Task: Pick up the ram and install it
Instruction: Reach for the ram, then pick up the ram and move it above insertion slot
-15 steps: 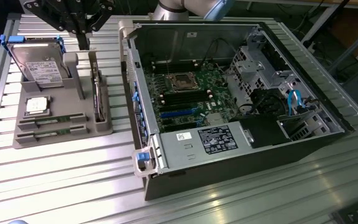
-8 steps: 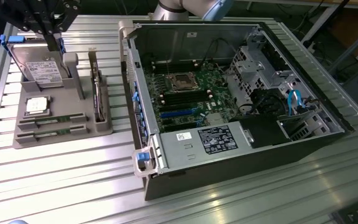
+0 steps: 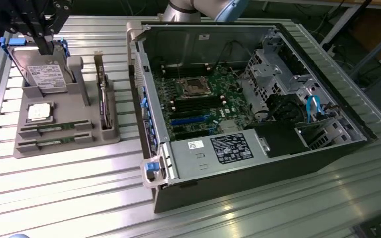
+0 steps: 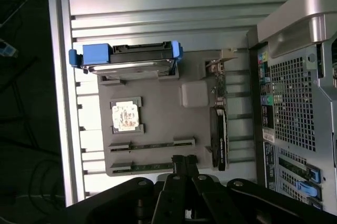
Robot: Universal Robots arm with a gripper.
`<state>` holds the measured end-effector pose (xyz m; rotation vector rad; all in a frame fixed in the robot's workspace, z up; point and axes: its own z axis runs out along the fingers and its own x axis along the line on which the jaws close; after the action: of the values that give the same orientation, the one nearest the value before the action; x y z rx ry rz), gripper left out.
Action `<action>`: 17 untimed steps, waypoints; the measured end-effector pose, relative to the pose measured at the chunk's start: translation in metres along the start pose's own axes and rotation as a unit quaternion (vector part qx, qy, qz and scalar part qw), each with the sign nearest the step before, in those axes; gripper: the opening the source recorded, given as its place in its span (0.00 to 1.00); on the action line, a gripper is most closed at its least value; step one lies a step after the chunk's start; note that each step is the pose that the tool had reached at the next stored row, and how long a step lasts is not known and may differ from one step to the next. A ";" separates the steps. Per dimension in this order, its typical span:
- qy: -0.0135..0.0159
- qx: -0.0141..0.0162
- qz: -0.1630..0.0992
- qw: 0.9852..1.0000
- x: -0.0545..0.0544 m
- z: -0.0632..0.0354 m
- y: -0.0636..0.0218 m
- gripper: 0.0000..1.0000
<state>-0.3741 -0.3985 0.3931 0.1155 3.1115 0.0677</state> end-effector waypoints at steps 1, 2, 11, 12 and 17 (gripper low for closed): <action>0.000 0.000 0.000 1.000 0.001 0.0010 0.0000 0.11; 0.000 0.000 0.000 1.000 0.002 0.0029 -0.0002 0.11; 0.000 0.000 -0.001 1.000 0.017 0.0271 -0.0024 0.11; 0.000 0.000 -0.001 1.000 0.019 0.0288 -0.0026 0.11; 0.001 0.000 -0.002 1.000 0.027 0.0390 -0.0037 0.11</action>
<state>-0.4001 -0.3986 0.3533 0.1100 3.1130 0.0676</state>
